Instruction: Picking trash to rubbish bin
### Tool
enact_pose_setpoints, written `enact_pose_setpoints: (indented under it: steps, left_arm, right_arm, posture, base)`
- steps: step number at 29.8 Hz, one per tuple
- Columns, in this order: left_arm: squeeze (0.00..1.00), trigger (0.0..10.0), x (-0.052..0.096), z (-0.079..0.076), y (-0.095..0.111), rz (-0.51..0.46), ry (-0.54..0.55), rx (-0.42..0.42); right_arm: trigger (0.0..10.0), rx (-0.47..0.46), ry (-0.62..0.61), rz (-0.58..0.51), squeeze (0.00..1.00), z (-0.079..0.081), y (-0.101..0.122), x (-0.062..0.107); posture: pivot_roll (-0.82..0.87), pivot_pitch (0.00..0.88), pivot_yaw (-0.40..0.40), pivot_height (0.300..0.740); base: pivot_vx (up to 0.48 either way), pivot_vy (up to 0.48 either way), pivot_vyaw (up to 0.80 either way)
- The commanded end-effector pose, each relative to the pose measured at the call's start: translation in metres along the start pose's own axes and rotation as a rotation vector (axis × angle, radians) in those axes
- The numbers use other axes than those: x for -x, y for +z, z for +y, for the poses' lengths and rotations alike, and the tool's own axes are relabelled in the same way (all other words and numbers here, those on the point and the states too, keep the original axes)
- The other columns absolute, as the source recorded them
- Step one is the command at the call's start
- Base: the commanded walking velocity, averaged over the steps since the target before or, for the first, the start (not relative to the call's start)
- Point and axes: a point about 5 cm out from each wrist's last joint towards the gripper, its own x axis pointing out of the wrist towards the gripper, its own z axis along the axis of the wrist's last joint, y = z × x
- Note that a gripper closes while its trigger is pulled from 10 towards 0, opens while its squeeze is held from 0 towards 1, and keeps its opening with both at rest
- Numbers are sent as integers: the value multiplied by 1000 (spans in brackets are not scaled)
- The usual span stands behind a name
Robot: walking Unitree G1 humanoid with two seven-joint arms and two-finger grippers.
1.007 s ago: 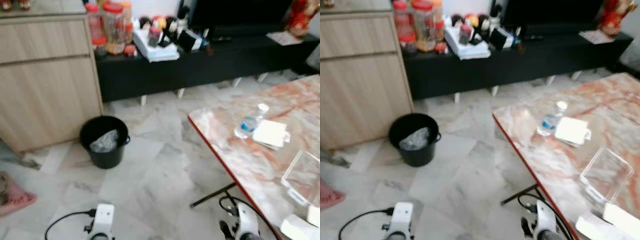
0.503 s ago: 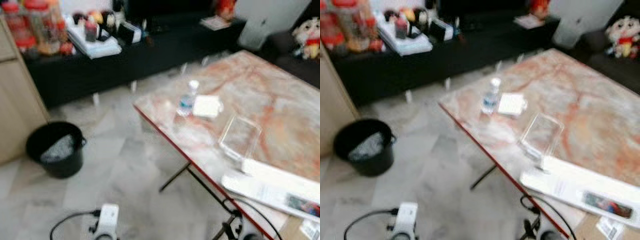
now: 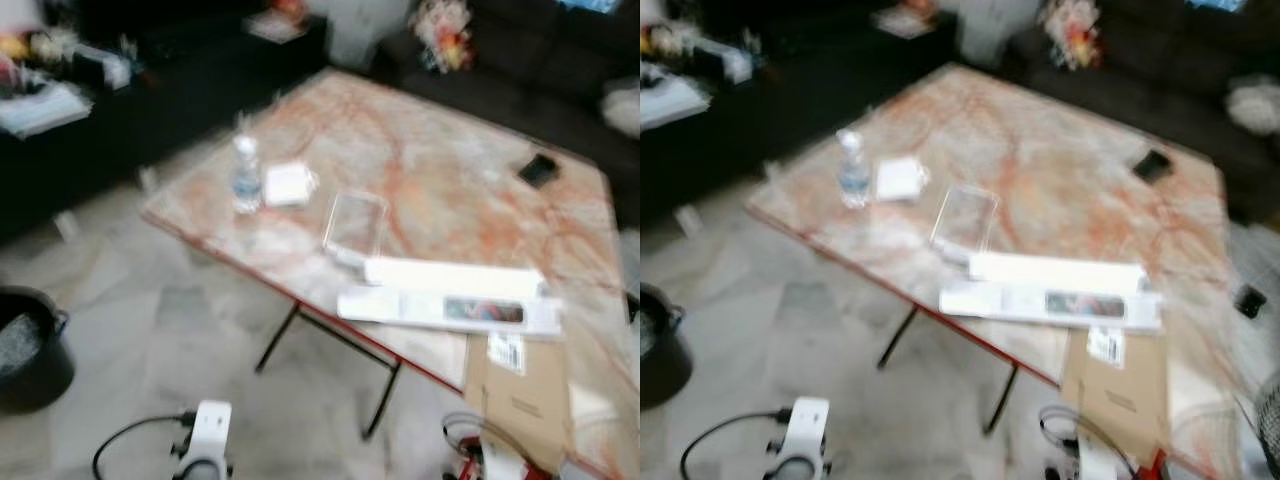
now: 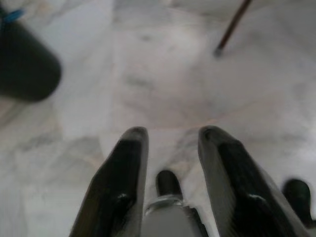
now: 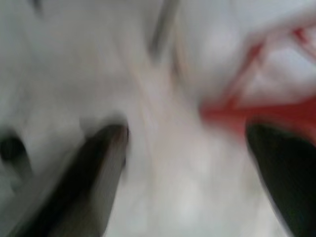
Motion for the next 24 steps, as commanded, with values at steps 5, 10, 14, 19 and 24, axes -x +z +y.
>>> enact_pose_setpoints:
  steps: [5, 10, 14, 19, 24]
  left_arm:
    - [0, 10000, 5, -7, -11, 46, -22, 3]
    - [0, 10000, 6, -8, -12, 47, -26, 4]
    - [0, 10000, 6, -8, -12, 48, -29, 1]
    - [0, 10000, 6, -8, -13, 54, -30, 3]
    - [0, 10000, 7, -8, -14, 57, -30, 3]
  right_arm:
    - [10000, -10, -24, -37, 0, -9, 9, 2]
    - [10000, -8, -24, -33, 0, -9, 8, 2]
    - [10000, -5, -23, -29, 0, -9, 8, 1]
    - [10000, -6, -21, -27, 0, -9, 7, 1]
    - [10000, -5, -20, -26, 0, -8, 7, 1]
  posture:
    - [88, 142, -174, 740]
    - [88, 140, -174, 740]
    - [88, 141, -175, 740]
    - [87, 142, -174, 740]
    - [86, 142, -172, 740]
  base:
    - [0, 0, 0]
    - [0, 0, 0]
    - [0, 0, -448]
    - [0, 0, -685]
    - [0, 0, -688]
